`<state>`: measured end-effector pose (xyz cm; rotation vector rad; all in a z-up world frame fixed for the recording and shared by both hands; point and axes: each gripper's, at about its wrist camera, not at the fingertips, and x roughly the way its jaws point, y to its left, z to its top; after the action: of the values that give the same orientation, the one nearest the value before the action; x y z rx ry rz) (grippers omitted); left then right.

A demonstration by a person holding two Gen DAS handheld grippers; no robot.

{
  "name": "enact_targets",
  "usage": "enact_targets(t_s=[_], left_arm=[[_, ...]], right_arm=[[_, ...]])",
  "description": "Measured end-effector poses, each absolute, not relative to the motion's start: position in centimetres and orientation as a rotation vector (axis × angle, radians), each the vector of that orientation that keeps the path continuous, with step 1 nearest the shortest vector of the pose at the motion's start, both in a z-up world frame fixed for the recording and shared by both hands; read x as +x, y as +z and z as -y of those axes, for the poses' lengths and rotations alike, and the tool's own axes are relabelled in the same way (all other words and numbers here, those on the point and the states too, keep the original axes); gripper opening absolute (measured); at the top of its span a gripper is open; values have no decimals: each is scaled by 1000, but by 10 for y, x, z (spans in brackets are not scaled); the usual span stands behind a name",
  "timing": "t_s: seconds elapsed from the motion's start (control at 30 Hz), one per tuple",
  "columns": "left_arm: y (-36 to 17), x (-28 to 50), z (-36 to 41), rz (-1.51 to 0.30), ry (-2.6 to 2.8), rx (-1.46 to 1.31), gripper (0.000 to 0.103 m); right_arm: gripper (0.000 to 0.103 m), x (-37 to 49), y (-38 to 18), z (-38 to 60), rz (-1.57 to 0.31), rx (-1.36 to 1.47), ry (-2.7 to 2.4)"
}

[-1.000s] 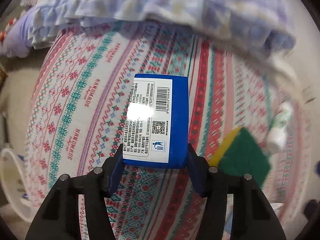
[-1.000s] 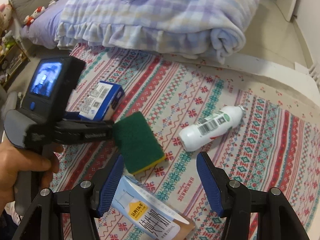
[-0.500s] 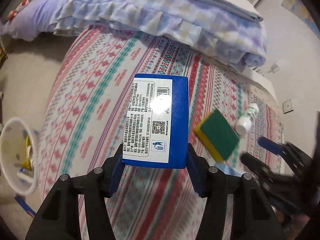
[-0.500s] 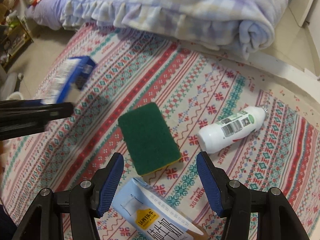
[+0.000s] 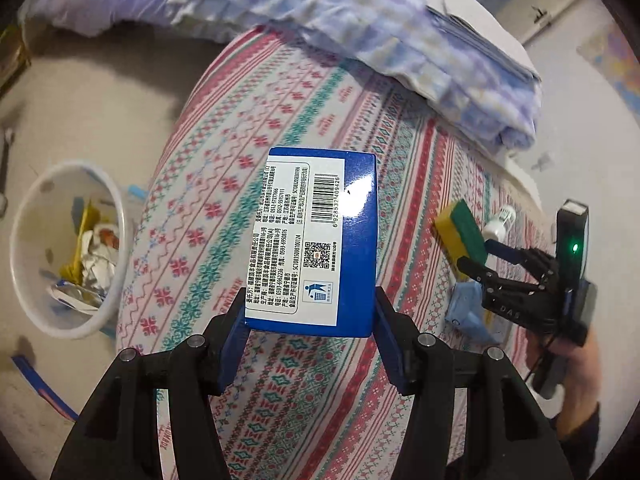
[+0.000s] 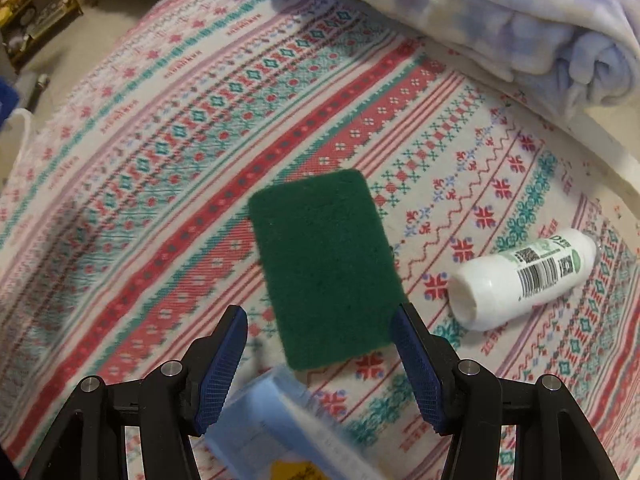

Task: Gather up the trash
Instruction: 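Grasp the blue medicine box with the left tool while the right tool grasps the green sponge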

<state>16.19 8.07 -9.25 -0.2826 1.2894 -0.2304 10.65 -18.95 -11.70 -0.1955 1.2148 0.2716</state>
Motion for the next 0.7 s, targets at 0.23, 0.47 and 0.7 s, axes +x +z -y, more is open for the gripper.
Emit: enact_targets(t_s=[0.23,0.47,0.7], left_arm=[[-96,158,-105,-1282,-228,-317,60],[-95,155,-118,-1274,-235,-333,60],[-97,153,-128,-1274,-229,-357,60]], right_arm=[[39,113,-114,183,-1172,-213,272],[36,114,-114,169,-1165,-266,287],[59,119,-130,171,-1181,-307,212]])
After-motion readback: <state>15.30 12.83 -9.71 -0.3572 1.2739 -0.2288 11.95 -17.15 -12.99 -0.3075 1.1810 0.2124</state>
